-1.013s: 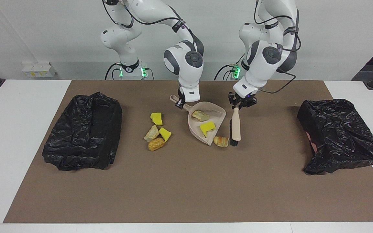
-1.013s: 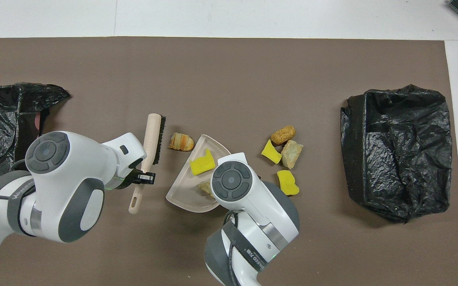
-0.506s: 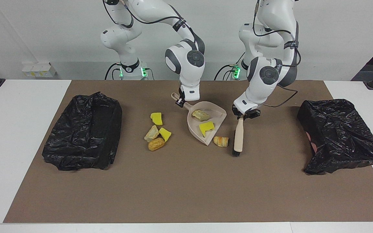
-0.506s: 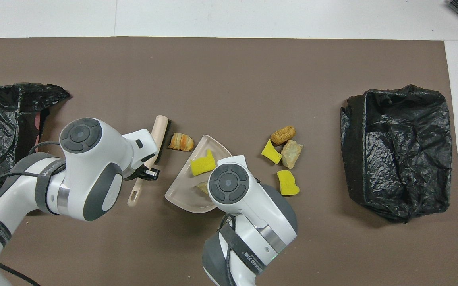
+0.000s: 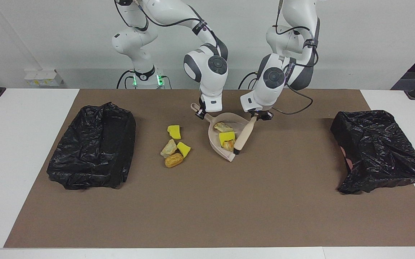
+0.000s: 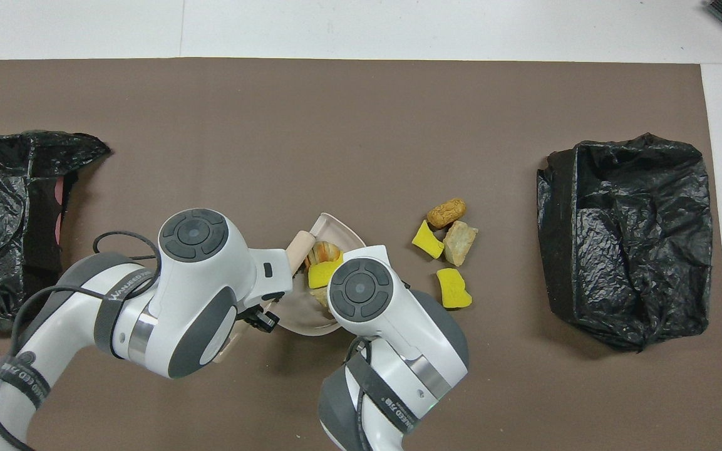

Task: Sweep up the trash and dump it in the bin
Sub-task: 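Sweep the scraps into the dustpan with the left gripper's brush, then carry the dustpan to the nearer black bag and tip it with the right gripper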

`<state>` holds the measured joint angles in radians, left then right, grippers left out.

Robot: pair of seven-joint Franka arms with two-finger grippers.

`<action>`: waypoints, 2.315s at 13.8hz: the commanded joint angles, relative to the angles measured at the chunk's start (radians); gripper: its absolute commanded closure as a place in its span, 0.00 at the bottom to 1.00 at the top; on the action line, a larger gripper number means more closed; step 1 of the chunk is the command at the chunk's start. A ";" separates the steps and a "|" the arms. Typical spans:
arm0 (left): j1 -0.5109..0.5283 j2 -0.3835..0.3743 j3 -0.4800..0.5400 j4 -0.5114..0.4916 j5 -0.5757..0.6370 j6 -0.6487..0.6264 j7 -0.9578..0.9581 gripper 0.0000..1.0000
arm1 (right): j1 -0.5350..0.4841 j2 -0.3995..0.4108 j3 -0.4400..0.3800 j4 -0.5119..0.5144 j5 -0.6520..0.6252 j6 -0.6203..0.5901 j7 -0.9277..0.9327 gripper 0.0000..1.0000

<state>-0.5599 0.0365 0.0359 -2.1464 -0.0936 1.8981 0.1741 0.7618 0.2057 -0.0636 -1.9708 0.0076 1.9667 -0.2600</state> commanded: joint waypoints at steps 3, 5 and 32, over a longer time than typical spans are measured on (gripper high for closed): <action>0.008 -0.012 0.021 0.020 0.006 0.036 -0.114 1.00 | -0.002 -0.011 -0.001 0.000 0.009 -0.015 0.030 1.00; 0.043 -0.012 0.027 0.025 0.006 0.065 -0.165 1.00 | -0.001 -0.012 -0.001 0.004 0.003 -0.026 0.030 1.00; -0.215 -0.081 0.016 -0.218 -0.086 0.407 -0.938 0.00 | -0.931 -0.373 -0.008 0.000 -0.650 -0.157 -1.165 1.00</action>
<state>-0.8220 -0.0659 0.0425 -2.3856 -0.1647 2.2913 -0.7903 -0.2090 -0.1640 -0.0918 -1.9645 -0.5547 1.7938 -1.3989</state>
